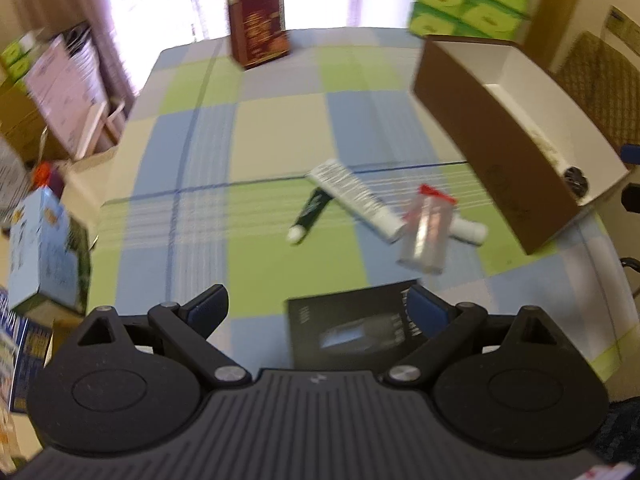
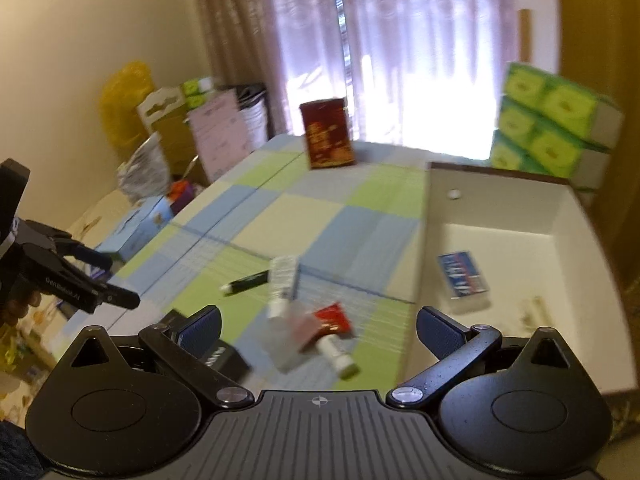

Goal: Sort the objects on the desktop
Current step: 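Move both tools back to the table toward the shaver box and lip gel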

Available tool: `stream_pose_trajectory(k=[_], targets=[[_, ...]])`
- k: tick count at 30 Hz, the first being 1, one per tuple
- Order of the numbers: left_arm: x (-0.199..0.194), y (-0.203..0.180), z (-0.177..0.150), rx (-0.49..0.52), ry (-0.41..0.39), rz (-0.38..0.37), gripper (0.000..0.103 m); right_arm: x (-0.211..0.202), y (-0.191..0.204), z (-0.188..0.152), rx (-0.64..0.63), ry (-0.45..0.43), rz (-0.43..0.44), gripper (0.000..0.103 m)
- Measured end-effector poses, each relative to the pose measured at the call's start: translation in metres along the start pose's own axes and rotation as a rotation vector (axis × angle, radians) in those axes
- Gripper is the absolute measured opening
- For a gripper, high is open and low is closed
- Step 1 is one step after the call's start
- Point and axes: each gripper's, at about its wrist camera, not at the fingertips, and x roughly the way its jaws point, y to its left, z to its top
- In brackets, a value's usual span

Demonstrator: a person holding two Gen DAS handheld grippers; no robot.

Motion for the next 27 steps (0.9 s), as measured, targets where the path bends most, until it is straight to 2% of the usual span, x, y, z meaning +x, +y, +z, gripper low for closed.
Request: stream_pose_trajectory(k=[9,13,17,23,27], targets=[[0.003,0.061,-0.032,-0.11,0.045,0.049,0.094,0.083,0.046,-0.022,-0.088,0.17,0.109,0.101],[0.011,0.089,-0.044,-0.157,0.07,0.071,0.094,0.118,0.067,-0.038,-0.172,0.241,0.164,0.101],[0.024,0.118,-0.056,-0.209,0.112,0.103,0.094,0.144,0.088,-0.049,-0.296,0.276,0.215,0.101],[0.035,0.147,-0.065,-0.257,0.136,0.091,0.094,0.181,0.113,-0.058,-0.484,0.296,0.238,0.101],[0.04,0.158,-0.066,-0.279,0.143,0.067,0.094,0.199,0.126,-0.068,-0.564,0.295,0.239,0.101]])
